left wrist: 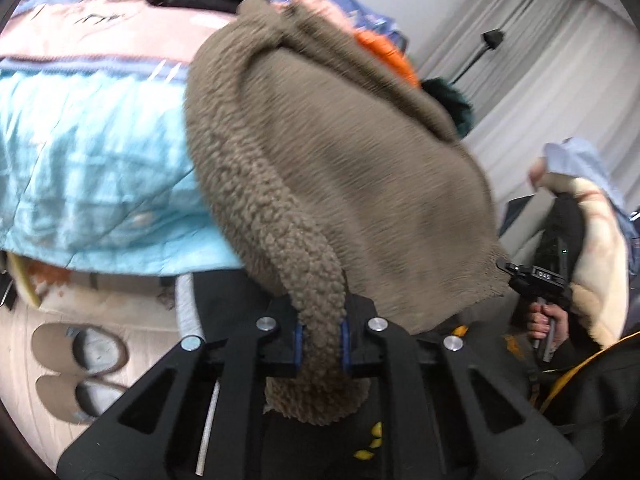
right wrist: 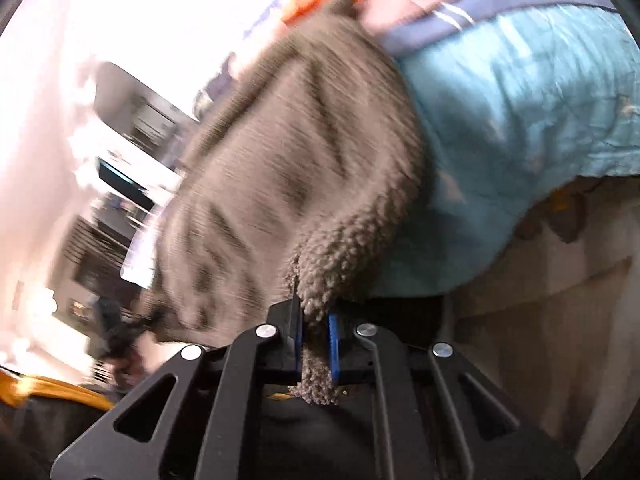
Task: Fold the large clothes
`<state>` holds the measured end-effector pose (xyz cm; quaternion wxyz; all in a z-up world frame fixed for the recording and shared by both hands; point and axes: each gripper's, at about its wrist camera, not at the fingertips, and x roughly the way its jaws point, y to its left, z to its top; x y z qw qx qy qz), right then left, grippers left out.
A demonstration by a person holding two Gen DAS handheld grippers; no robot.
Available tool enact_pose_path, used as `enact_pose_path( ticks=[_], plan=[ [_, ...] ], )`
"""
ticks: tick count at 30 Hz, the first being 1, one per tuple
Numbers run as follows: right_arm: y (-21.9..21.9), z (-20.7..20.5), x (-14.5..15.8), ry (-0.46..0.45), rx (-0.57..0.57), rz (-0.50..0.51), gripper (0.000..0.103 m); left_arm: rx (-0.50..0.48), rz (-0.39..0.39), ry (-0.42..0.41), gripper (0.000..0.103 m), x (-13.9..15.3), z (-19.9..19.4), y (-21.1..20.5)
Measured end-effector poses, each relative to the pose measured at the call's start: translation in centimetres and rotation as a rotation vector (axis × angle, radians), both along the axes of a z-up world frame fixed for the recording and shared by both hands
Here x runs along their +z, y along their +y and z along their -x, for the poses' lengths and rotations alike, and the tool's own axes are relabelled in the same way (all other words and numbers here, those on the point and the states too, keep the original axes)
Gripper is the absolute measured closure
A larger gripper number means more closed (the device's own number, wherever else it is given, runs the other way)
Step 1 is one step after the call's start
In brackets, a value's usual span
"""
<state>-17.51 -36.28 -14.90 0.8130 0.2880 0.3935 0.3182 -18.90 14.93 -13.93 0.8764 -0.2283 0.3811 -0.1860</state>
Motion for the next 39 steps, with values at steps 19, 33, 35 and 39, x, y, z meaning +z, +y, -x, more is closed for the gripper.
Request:
enact_pose_path(
  ticks=[19,33,35,39],
  plan=[
    [0.9,-5.4,12.7,-0.290,0.055,-0.355,0.094,-0.063,0.302,-0.336,0.090,12.3,-5.7,1.7],
    [-0.2,-18.9,18.5,-0.252,-0.033,-0.555,0.094,-0.006,0.358,-0.399,0.090,19.6,-16.9,4.0],
    [0.0,-22.1,19.1,-0.238,-0.054,-0.567,0.094,0.033,0.350,-0.389,0.090,20.3,-19.6,4.9],
    [0.6,-29.2,19.6,-0.187,-0.096,-0.576,0.094,0.097,0.342,-0.344,0.090,21.2,-26.0,7.0]
  ],
)
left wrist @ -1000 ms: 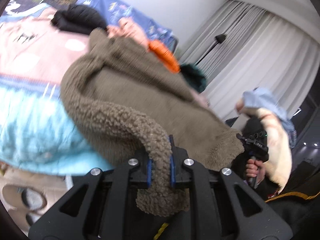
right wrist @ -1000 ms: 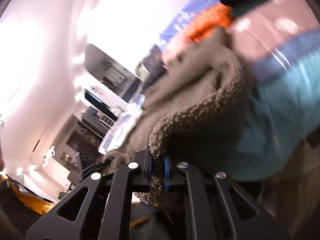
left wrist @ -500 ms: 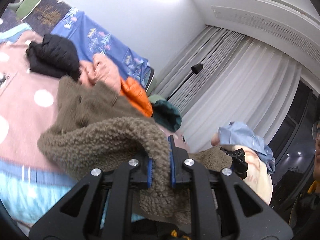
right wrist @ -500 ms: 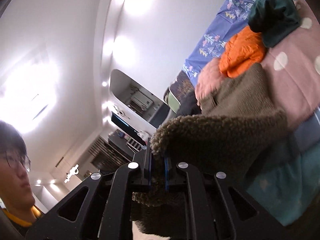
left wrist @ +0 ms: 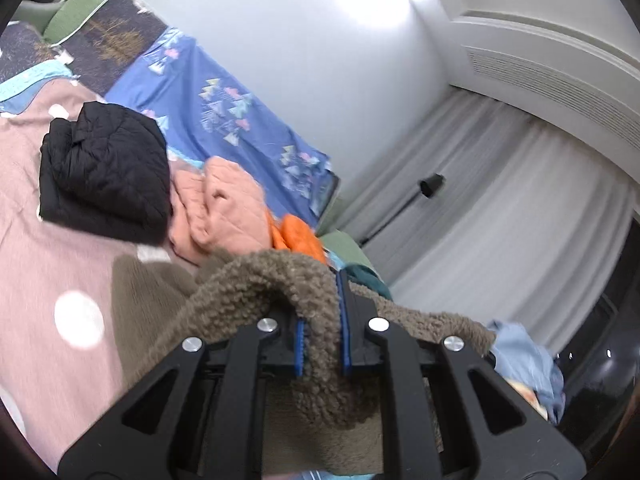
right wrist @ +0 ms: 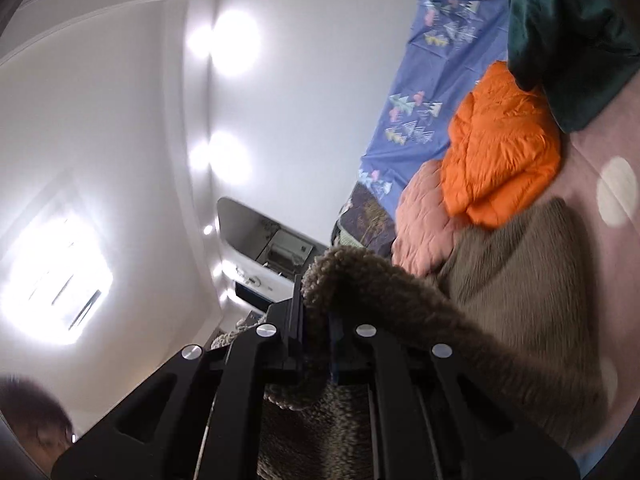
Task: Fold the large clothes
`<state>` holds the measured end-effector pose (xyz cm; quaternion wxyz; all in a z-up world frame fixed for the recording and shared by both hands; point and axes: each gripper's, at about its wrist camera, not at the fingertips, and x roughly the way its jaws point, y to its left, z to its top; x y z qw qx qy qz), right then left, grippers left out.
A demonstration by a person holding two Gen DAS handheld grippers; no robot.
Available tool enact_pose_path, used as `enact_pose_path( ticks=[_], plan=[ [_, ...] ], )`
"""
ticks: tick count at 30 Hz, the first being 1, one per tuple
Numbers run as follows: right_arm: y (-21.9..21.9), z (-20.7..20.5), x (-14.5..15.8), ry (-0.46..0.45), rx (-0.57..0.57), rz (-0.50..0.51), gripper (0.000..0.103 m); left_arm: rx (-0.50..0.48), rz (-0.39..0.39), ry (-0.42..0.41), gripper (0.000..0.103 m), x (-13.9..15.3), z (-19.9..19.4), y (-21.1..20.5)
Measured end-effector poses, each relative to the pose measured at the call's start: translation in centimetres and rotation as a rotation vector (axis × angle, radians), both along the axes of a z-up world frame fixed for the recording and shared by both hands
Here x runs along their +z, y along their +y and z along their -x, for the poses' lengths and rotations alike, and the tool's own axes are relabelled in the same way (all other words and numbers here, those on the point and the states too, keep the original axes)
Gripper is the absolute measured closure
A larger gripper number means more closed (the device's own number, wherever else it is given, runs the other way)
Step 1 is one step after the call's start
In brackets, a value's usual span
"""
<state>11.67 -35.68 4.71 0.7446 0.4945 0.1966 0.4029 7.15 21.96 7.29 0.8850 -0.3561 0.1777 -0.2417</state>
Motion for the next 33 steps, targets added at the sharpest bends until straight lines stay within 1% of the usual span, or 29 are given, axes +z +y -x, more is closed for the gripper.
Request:
enact_pose_path(
  ticks=[1,3,4,6,7,8,9,11,12,13,15,16,17,18,20,22,23,24,25,26,27,28,29,30,31,32,33],
  plan=[
    [0.3,-2.7,-0.2,0.028,-0.010,-0.001,0.094,0.010,-0.002,0.016,0.090,-0.1,-1.3,0.3],
    [0.7,-6.4,-0.8,0.073,-0.028,0.011,0.094,0.036,-0.015,0.070,0.090,-0.9,-5.4,1.1],
    [1.0,-8.7,-1.6,0.110,-0.034,0.017,0.094,0.048,-0.017,0.093,0.090,-1.4,-7.1,1.5],
    [1.5,-13.0,-3.8,0.193,-0.049,0.046,0.094,0.064,-0.016,0.169,0.090,-3.4,-11.5,2.7],
    [1.6,-14.3,-4.7,0.223,-0.058,0.067,0.094,0.070,0.001,0.217,0.090,-4.9,-13.6,3.3],
    [1.8,-16.3,-6.3,0.274,-0.071,0.105,0.094,0.070,0.012,0.276,0.090,-6.7,-15.5,4.0],
    [1.9,-17.6,-7.6,0.316,-0.076,0.128,0.093,0.072,0.011,0.314,0.090,-7.9,-17.0,4.4],
    [1.8,-19.9,-10.9,0.418,-0.083,0.167,0.093,0.089,0.006,0.431,0.091,-12.4,-20.1,5.2],
    [1.7,-20.4,-11.8,0.440,-0.088,0.182,0.093,0.085,0.020,0.471,0.090,-14.3,-20.9,5.6],
    [1.4,-20.8,-13.0,0.459,-0.087,0.177,0.093,0.073,0.065,0.485,0.090,-15.5,-21.3,6.2],
    [0.9,-20.7,-14.1,0.459,-0.067,0.122,0.094,0.047,0.199,0.472,0.087,-17.2,-21.2,7.4],
    [0.8,-20.7,-14.1,0.450,-0.060,0.110,0.094,0.039,0.228,0.455,0.087,-17.5,-21.0,7.9],
    [0.8,-20.6,-13.7,0.443,-0.058,0.119,0.094,0.032,0.222,0.441,0.087,-17.4,-20.8,8.0],
    [0.8,-20.7,-13.4,0.437,-0.060,0.130,0.091,0.030,0.214,0.435,0.086,-17.2,-20.7,8.0],
    [1.2,-20.2,-12.1,0.414,-0.081,0.181,0.090,0.038,0.187,0.401,0.085,-15.8,-20.1,7.8],
    [1.4,-19.5,-11.0,0.390,-0.099,0.212,0.087,0.048,0.182,0.357,0.081,-14.3,-19.2,7.6],
    [1.5,-19.0,-10.3,0.377,-0.105,0.221,0.083,0.050,0.180,0.336,0.077,-13.5,-18.7,7.5],
    [1.6,-18.5,-9.8,0.370,-0.110,0.226,0.075,0.059,0.172,0.323,0.073,-12.8,-18.2,7.3],
    [1.4,-17.8,-9.0,0.350,-0.140,0.242,0.068,0.069,0.163,0.313,0.070,-12.2,-17.8,7.3],
    [1.1,-17.1,-8.2,0.328,-0.181,0.266,0.052,0.080,0.154,0.305,0.064,-11.7,-17.5,7.3],
    [0.8,-16.4,-7.2,0.302,-0.230,0.296,0.046,0.099,0.136,0.289,0.060,-10.8,-16.8,7.3],
    [0.2,-15.6,-6.2,0.275,-0.269,0.322,0.046,0.110,0.129,0.278,0.056,-10.4,-16.4,7.3],
    [-0.1,-15.2,-5.6,0.262,-0.279,0.325,0.046,0.136,0.124,0.259,0.050,-9.8,-15.7,7.5],
    [-0.4,-14.7,-5.1,0.246,-0.281,0.315,0.046,0.173,0.126,0.237,0.050,-9.0,-14.9,8.1],
    [-0.3,-14.2,-4.6,0.228,-0.267,0.311,0.046,0.180,0.141,0.222,0.050,-8.6,-14.5,8.3],
    [0.1,-13.9,-4.2,0.216,-0.252,0.331,0.046,0.184,0.161,0.205,0.050,-8.2,-13.9,8.8],
    [0.7,-13.6,-3.6,0.206,-0.239,0.363,0.053,0.191,0.172,0.190,0.050,-7.7,-13.5,8.9]
  ],
)
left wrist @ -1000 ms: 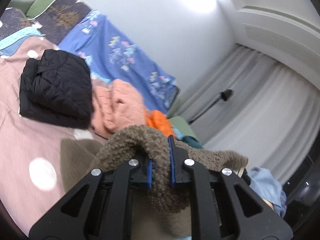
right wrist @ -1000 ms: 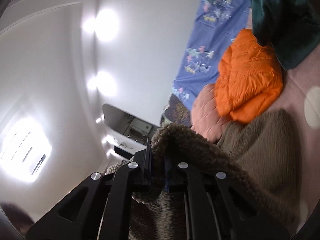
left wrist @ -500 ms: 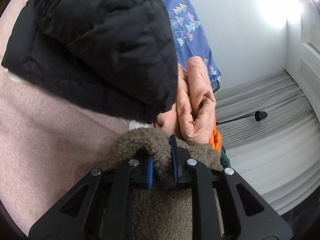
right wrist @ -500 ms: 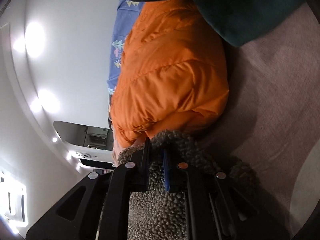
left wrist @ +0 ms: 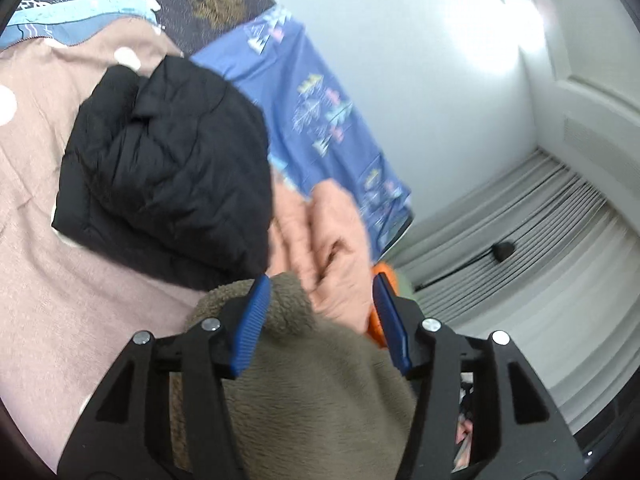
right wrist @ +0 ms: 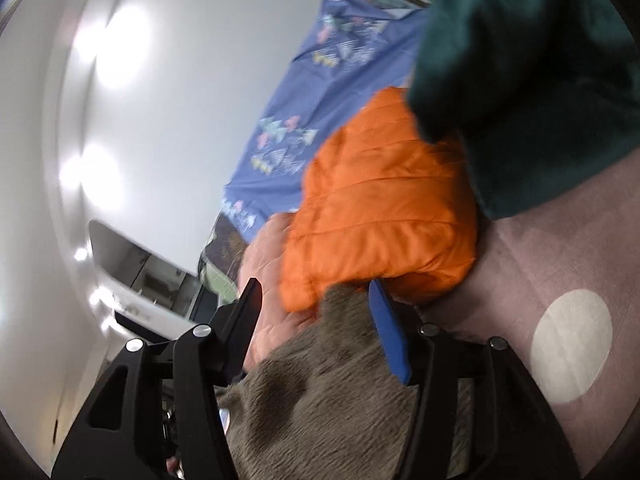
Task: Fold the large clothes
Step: 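Lower the folded hem onto the collar with both grippers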
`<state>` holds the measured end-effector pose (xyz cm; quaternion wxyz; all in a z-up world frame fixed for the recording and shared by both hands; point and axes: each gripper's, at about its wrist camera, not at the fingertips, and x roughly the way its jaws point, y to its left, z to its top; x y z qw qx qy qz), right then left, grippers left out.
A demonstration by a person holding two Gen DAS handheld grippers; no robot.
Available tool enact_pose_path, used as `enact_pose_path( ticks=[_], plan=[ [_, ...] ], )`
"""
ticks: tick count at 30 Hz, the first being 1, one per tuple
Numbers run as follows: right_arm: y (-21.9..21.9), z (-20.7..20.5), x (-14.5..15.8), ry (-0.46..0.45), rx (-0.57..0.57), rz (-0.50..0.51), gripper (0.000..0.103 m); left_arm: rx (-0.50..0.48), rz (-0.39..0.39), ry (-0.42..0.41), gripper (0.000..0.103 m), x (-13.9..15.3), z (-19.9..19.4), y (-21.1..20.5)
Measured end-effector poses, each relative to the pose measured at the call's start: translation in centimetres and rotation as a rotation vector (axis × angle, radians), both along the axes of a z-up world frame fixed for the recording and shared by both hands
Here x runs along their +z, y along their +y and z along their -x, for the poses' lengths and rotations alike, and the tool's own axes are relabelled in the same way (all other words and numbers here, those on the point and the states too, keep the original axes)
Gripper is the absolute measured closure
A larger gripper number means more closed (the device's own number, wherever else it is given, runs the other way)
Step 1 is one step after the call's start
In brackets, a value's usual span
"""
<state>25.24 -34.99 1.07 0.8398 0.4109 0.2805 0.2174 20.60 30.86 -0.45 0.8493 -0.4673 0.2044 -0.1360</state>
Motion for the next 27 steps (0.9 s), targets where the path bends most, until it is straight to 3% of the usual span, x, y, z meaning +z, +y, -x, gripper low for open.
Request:
enact_pose_path(
  ticks=[2,3,4,7,10,12,14,15,16,17,19,22,25,27],
  plan=[
    [1.9,0.2,1.0,-0.011,0.039,0.077,0.067,-0.008,-0.026,-0.031,0.054,1.3,0.6,-0.9],
    [3.4,0.2,1.5,-0.016,0.062,0.128,0.071,-0.030,-0.066,-0.041,0.072,2.2,0.7,-2.1],
    [5.2,0.1,1.9,-0.018,0.087,0.191,0.073,-0.051,-0.103,-0.042,0.078,2.9,0.3,-3.5],
    [10.4,-1.3,1.9,0.023,0.143,0.343,0.076,-0.126,-0.199,-0.013,0.085,4.1,-1.4,-8.1],
    [14.9,-3.3,-0.3,0.107,0.229,0.458,0.076,-0.221,-0.319,0.095,0.085,3.5,-4.4,-12.9],
    [17.3,-4.7,-2.7,0.163,0.242,0.589,0.076,-0.269,-0.371,0.211,0.085,1.1,-7.0,-15.2],
    [17.9,-6.2,-4.9,0.189,0.210,0.665,0.080,-0.228,-0.466,0.349,0.085,-3.1,-9.1,-15.8],
    [17.5,-6.5,-5.8,0.197,0.200,0.648,0.083,-0.205,-0.490,0.396,0.089,-4.7,-9.8,-15.4],
    [16.5,-7.0,-6.6,0.205,0.178,0.591,0.087,-0.194,-0.410,0.425,0.091,-6.9,-10.4,-13.9],
    [15.6,-7.2,-6.8,0.212,0.155,0.555,0.098,-0.183,-0.340,0.433,0.101,-7.6,-10.6,-12.9],
    [13.1,-7.3,-6.8,0.214,0.045,0.520,0.099,-0.120,-0.222,0.420,0.100,-7.9,-10.3,-9.9],
    [9.3,-7.8,-7.9,0.256,-0.084,0.449,0.103,-0.047,-0.190,0.441,0.100,-8.5,-10.3,-7.3],
    [8.0,-9.0,-9.9,0.327,-0.054,0.369,0.103,-0.049,-0.136,0.469,0.100,-9.9,-11.0,-5.8],
    [8.3,-9.2,-9.9,0.327,-0.056,0.402,0.103,-0.058,-0.122,0.471,0.100,-10.3,-11.2,-5.6]
  ],
)
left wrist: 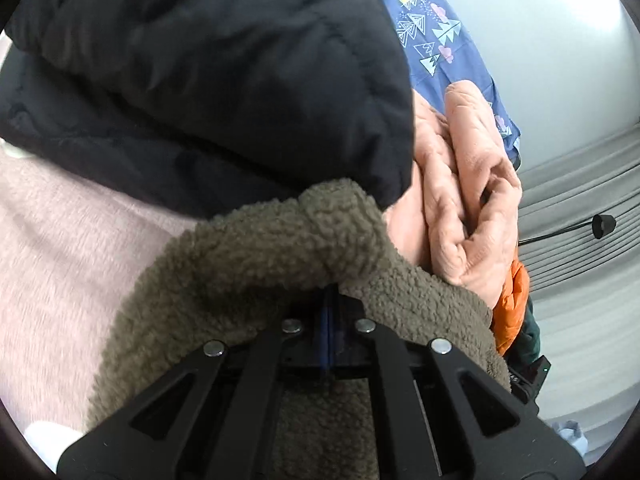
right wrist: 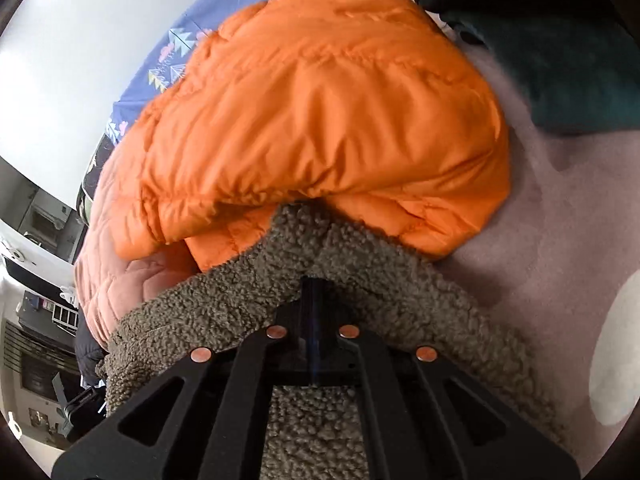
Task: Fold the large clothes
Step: 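Lower the folded hem onto the collar with both grippers, then open both grippers and release the folded fleece jacket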
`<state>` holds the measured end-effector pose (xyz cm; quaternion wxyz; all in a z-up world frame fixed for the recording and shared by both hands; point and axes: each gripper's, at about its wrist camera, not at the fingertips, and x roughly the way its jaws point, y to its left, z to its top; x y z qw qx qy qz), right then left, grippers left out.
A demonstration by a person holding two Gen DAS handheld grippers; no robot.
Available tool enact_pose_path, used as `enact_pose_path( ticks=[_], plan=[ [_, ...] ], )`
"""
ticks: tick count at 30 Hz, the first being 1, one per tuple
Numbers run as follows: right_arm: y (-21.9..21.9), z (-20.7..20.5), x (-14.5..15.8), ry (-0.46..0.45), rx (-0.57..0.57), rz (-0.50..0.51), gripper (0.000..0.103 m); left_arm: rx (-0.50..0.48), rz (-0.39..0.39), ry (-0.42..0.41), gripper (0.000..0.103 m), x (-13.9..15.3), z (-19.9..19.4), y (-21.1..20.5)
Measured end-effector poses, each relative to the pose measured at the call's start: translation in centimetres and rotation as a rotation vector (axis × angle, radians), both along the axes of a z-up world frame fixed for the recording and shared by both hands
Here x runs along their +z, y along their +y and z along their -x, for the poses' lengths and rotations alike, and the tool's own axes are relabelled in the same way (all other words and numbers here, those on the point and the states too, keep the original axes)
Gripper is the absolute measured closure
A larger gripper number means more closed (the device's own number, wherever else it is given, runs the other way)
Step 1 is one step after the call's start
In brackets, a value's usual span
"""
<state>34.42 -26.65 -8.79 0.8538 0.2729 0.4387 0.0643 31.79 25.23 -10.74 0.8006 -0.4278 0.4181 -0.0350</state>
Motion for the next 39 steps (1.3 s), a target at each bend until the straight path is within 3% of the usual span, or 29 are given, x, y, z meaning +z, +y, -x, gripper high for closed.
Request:
enact_pose_path(
  ticks=[8,10,11,12,13,14,17,22,24,27,31,37,39],
  plan=[
    [0.3,0.6,0.3,-0.003,0.010,-0.021,0.103,-0.010,0.029,-0.030,0.100,-0.4,0.8,0.7],
    [0.4,1.4,2.3,-0.012,0.030,-0.070,0.100,-0.010,0.029,-0.029,0.101,0.5,1.2,0.4],
    [0.1,2.4,3.3,-0.038,0.037,-0.084,0.093,-0.004,0.012,-0.033,0.095,1.2,1.6,0.2],
    [-0.1,3.7,4.5,-0.079,0.047,-0.087,0.078,-0.002,-0.023,-0.053,0.084,2.7,2.8,-0.2],
    [-0.3,5.5,5.9,-0.133,0.061,-0.079,0.072,-0.007,-0.053,-0.094,0.048,4.2,3.9,-0.6],
    [-0.6,7.3,7.0,-0.177,0.074,-0.077,0.066,-0.007,-0.077,-0.133,0.026,5.2,4.9,-1.0],
    [-2.2,12.8,9.1,-0.260,0.099,-0.112,0.065,-0.051,-0.155,-0.240,0.029,8.7,8.6,-2.9],
    [-6.8,22.2,8.7,-0.325,0.016,-0.229,0.047,-0.100,-0.185,-0.346,0.029,11.6,13.6,-5.8],
    [-8.7,25.4,7.1,-0.323,-0.058,-0.318,0.033,-0.139,-0.178,-0.385,0.029,12.2,15.3,-7.5],
    [-10.1,28.3,4.4,-0.298,-0.131,-0.459,0.029,-0.208,-0.186,-0.410,0.029,12.6,16.5,-10.3],
    [-10.6,31.5,1.4,-0.260,-0.201,-0.542,0.026,-0.273,-0.215,-0.428,0.028,12.9,16.5,-14.3],
    [-8.6,32.2,-1.3,-0.196,-0.185,-0.673,0.024,-0.334,-0.225,-0.407,0.028,12.9,15.0,-18.3],
    [-7.8,32.1,-2.1,-0.163,-0.193,-0.705,0.017,-0.353,-0.211,-0.405,0.028,13.1,14.6,-19.5]
  ],
)
